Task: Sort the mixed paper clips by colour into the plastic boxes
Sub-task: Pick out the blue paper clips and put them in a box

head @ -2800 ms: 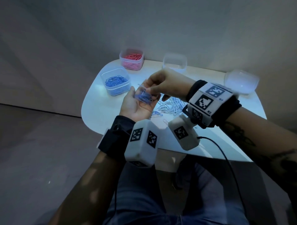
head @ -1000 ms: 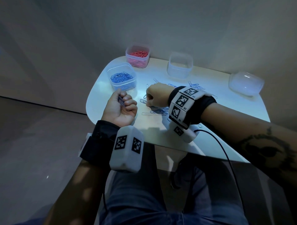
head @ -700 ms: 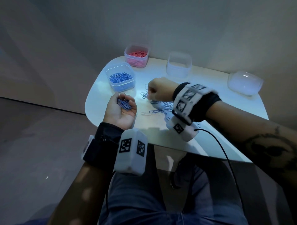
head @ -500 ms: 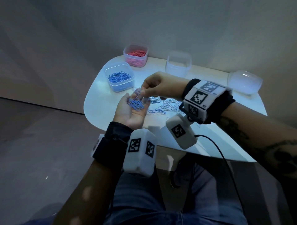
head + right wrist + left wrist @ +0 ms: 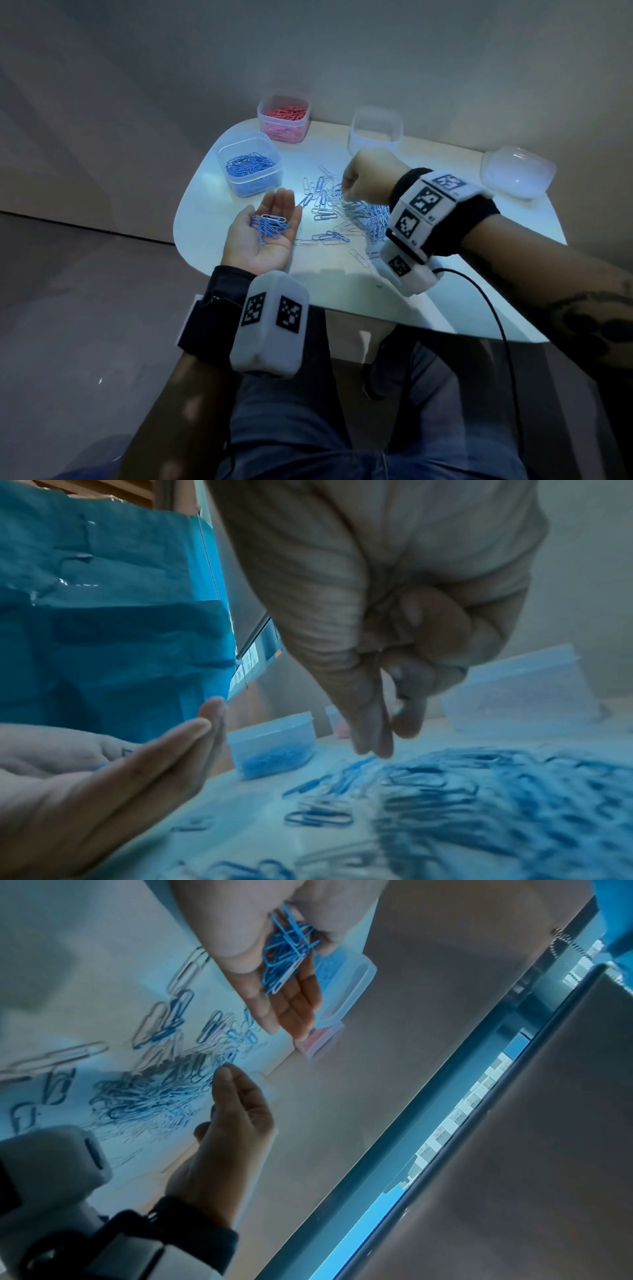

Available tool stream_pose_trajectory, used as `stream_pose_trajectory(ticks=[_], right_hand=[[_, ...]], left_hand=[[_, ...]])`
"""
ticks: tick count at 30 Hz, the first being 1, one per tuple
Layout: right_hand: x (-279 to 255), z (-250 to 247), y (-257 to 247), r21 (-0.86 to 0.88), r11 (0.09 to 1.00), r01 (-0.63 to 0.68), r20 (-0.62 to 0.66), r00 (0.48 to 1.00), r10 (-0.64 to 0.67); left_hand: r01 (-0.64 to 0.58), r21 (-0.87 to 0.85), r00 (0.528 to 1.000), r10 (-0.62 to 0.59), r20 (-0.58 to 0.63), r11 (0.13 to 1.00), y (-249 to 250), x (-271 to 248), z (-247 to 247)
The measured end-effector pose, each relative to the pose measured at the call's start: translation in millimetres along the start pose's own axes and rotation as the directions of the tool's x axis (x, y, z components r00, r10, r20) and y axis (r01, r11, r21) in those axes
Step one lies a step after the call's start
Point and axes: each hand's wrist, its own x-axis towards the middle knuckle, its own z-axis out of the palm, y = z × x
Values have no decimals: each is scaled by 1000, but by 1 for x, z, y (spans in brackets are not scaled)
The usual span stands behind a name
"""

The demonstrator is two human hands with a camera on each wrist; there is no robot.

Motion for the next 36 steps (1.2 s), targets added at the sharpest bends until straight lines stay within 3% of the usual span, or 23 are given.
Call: stream_pose_trajectory(ticks=[5,7,10,12,15,19,23,25,29,31,36], right_hand=[[-1,9,-21,28,987,160,-85,984,-157],[-4,12,-30,118,969,216,-152,968,-198],[-8,14,-35,315,921,229,-250,956,-153],[-11,12,-37,326,912,248,-189,963,-195],[-16,13,-44,185,945,269,-26,963,-269],[-15,15,-42,233,949,212,9,975,-220],[-13,1,-25,416,904,99,-91,994,-67],[-8,-7,-7,354,935,23,-86,996,8],[-4,-5,22,0,995,-101,-67,993,101],[-5,1,19,27,997,-71,-99,992,73],[-2,17,1,-55,998,-18,22,1000,19]], left_hand=[[-9,111,1000,8,4,994,1,-4,4],[-2,115,1000,1,8,993,0,-5,6],[3,108,1000,-6,26,994,2,-2,7],[5,93,999,-9,47,996,1,-1,7],[20,98,996,-29,88,995,-3,-4,9],[29,126,992,-44,115,992,-10,-5,13],[36,76,997,-40,61,996,-9,-4,12],[33,64,999,-36,39,997,-5,-4,7],[4,-27,1000,-4,-10,1000,2,-5,4],[9,-30,1000,-10,-27,1000,4,-5,5],[27,2,1000,-27,-12,1000,2,-4,7]])
